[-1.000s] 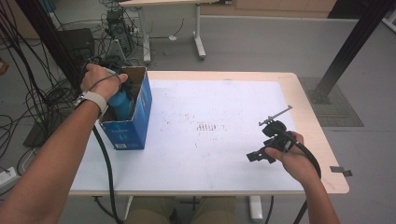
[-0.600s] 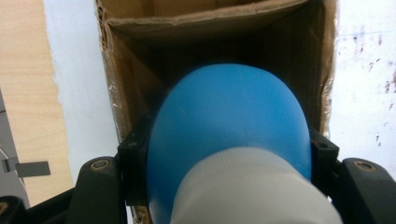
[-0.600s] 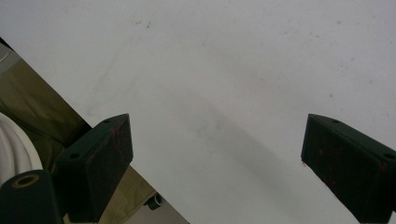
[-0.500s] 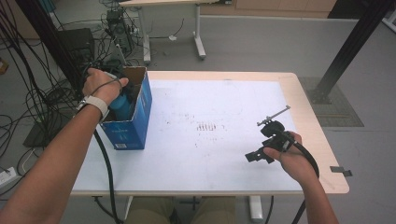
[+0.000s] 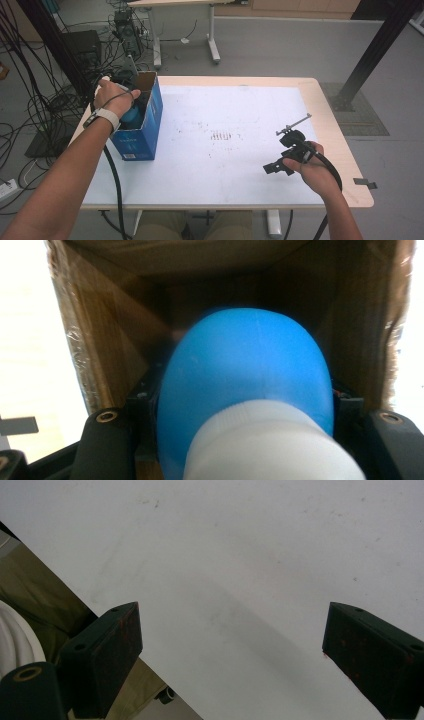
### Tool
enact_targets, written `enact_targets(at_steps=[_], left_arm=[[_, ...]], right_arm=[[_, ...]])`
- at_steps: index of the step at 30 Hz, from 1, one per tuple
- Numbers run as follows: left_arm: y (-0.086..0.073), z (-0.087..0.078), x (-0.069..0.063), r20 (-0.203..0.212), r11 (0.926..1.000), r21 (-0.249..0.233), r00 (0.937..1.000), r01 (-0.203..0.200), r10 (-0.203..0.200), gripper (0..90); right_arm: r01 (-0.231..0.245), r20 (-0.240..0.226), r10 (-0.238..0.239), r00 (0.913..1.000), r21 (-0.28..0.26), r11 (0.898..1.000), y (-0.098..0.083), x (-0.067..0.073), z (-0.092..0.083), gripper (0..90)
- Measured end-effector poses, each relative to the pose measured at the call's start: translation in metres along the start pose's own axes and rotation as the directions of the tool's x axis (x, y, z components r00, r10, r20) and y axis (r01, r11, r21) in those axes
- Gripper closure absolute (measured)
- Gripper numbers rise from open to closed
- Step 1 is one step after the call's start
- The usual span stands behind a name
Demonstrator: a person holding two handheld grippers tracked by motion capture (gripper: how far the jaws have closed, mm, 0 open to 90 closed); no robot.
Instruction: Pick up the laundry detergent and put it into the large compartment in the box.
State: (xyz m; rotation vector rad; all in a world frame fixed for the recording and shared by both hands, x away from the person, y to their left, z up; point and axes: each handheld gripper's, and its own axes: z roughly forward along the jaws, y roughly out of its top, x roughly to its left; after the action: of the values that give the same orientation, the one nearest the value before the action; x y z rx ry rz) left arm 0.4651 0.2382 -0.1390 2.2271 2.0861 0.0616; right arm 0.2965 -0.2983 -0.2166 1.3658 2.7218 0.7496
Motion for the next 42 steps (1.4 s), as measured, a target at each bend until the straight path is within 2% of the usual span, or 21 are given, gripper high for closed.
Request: enact_targets(at_steps=[42], left_arm=[[0.0010,0.0036,-0.0002,-0.002,1.0000,0.007,1.0000,0.003,-0.003,37.0]], right_arm=[[-0.003,0.002,0.003,1.0000,-0.003,1.000,-0.0017,0.0001,-0.0004,9.0]])
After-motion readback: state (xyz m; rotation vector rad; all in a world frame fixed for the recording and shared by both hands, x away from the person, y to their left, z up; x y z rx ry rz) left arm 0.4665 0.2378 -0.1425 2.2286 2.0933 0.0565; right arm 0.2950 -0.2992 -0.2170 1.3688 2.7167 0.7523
